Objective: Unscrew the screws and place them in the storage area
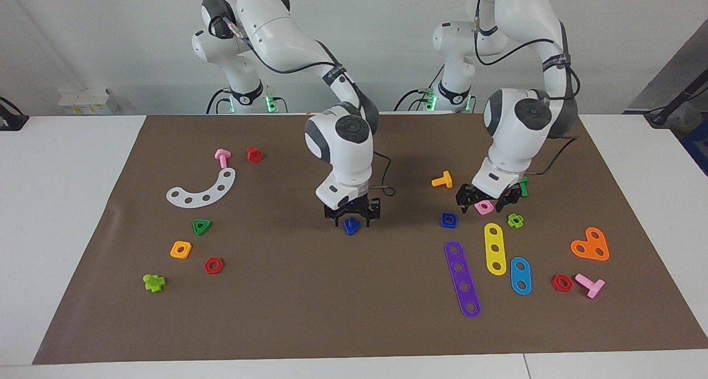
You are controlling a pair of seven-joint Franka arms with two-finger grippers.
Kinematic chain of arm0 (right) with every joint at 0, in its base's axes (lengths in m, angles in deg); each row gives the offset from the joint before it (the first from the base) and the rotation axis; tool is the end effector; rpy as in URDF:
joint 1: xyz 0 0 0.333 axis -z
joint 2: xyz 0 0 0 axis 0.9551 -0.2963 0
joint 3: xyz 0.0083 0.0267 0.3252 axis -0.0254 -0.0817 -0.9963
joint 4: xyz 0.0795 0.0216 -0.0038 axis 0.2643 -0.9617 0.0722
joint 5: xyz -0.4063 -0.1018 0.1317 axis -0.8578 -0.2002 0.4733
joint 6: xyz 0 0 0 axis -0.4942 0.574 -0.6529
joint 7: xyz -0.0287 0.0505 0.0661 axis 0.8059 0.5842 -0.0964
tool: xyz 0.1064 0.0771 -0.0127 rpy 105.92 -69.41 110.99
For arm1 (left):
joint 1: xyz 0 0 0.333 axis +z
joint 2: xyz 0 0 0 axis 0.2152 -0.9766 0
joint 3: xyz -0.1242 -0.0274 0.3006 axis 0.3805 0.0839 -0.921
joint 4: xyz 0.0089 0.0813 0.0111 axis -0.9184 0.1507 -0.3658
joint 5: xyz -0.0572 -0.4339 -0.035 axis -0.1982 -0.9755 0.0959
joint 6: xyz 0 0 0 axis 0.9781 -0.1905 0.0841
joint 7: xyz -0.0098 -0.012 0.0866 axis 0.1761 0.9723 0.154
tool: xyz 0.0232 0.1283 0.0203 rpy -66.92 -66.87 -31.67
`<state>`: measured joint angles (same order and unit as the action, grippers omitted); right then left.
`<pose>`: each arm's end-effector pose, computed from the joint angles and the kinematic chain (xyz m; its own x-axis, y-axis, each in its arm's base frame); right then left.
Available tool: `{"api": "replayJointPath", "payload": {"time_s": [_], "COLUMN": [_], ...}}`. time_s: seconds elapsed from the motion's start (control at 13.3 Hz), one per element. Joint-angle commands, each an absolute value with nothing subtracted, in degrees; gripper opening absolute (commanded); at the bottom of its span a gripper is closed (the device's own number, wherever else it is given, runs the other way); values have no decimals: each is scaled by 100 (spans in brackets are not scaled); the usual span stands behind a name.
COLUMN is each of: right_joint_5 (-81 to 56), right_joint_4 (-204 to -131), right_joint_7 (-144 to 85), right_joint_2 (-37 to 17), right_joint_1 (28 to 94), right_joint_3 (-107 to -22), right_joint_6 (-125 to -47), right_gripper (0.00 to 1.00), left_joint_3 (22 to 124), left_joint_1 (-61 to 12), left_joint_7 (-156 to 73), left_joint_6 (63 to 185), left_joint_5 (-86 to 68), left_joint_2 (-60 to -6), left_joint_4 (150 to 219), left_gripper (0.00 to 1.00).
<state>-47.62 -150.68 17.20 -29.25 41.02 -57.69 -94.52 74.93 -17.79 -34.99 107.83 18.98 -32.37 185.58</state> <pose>0.6516 0.4007 0.2857 0.9912 -0.0690 0.1127 -0.0688 -0.9976 -0.0057 0.6362 -0.1135 0.3762 0.9972 -0.0504 0.0555 -0.0498 -0.9987 -0.0116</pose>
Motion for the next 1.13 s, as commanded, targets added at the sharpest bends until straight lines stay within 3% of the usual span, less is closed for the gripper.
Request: {"api": "replayJointPath", "payload": {"time_s": [0.0, 0.3, 0.53, 1.05], "right_joint_5": [-4850, -4823, -4779, -4762], "right_joint_4": [-15351, -15405, -15361, -15422], "right_joint_7": [1597, 1526, 1534, 1526], "right_joint_2": [-2876, -2867, -2867, -2849], "right_joint_1": [4138, 4138, 4112, 4086], "right_joint_3": [-5793, -5793, -5793, -5793], "right_joint_6": [-9634, -9661, -9757, -9705], "right_gripper": [57, 52, 51, 50], "left_joint_3": [7519, 7519, 7528, 7537], "left_joint_1": [-1499, -1331, -1322, -1340], "left_joint_7": [-3231, -3231, -3249, -3214], "left_joint_6": [10137, 8801, 8561, 7963], "left_joint_5": [1785, 1794, 1785, 1530], "left_joint_2": [-2795, -2567, -2145, -2118], "left_joint_4": [18522, 17653, 17607, 17132], "left_gripper": [100, 100, 100, 100]}}
